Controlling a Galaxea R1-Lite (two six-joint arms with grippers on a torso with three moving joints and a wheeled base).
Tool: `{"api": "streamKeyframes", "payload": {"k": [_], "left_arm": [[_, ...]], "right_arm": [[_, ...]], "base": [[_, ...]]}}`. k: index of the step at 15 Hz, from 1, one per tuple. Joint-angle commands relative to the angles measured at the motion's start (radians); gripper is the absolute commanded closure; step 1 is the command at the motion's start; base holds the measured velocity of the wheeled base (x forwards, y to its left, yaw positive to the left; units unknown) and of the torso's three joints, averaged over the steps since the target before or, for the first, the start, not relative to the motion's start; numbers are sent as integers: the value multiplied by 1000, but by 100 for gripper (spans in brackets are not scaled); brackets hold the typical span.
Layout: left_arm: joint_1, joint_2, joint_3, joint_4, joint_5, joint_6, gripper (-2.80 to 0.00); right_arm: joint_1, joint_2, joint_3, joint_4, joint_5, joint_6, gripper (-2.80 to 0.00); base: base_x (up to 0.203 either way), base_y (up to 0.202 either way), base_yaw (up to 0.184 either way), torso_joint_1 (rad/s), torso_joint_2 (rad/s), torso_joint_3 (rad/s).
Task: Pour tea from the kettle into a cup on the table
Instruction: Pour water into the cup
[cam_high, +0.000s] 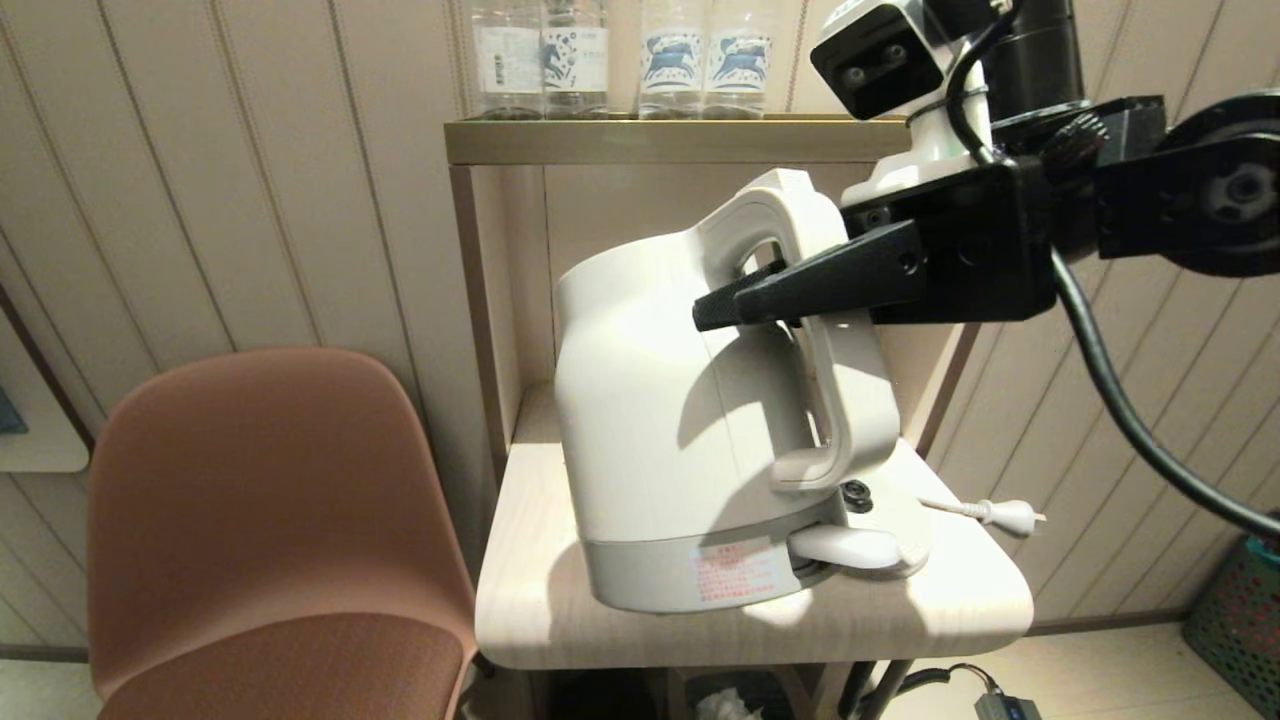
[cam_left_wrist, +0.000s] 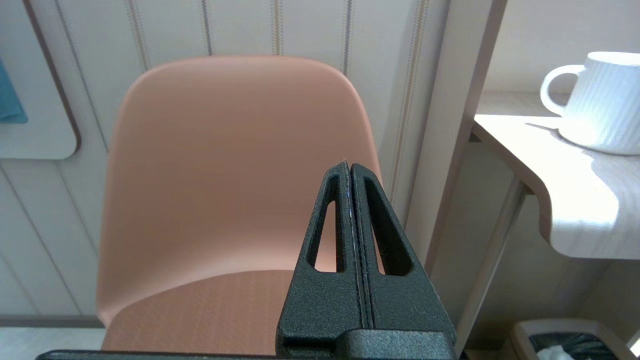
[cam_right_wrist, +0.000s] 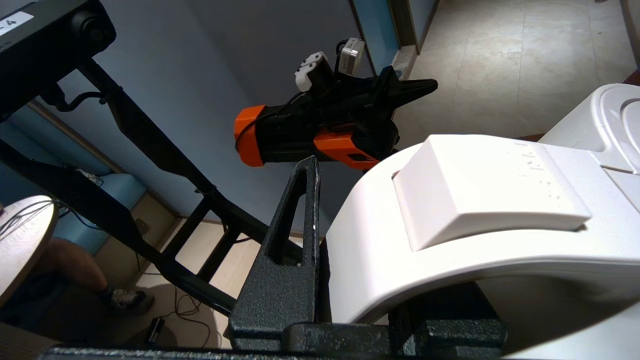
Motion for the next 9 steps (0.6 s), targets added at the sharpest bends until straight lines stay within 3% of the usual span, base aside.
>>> {"api": "streamKeyframes", "payload": {"k": [1, 9], "left_arm": [[0, 0, 0, -1, 1, 0, 0], [0, 0, 0, -1, -1, 0, 0]], "right_arm": [[1, 22, -10, 3, 47, 0, 0], [-5, 13, -10, -2, 47, -1, 0]], "base": [[0, 0, 0, 0, 0, 0], [0, 0, 0, 0, 0, 0]]}}
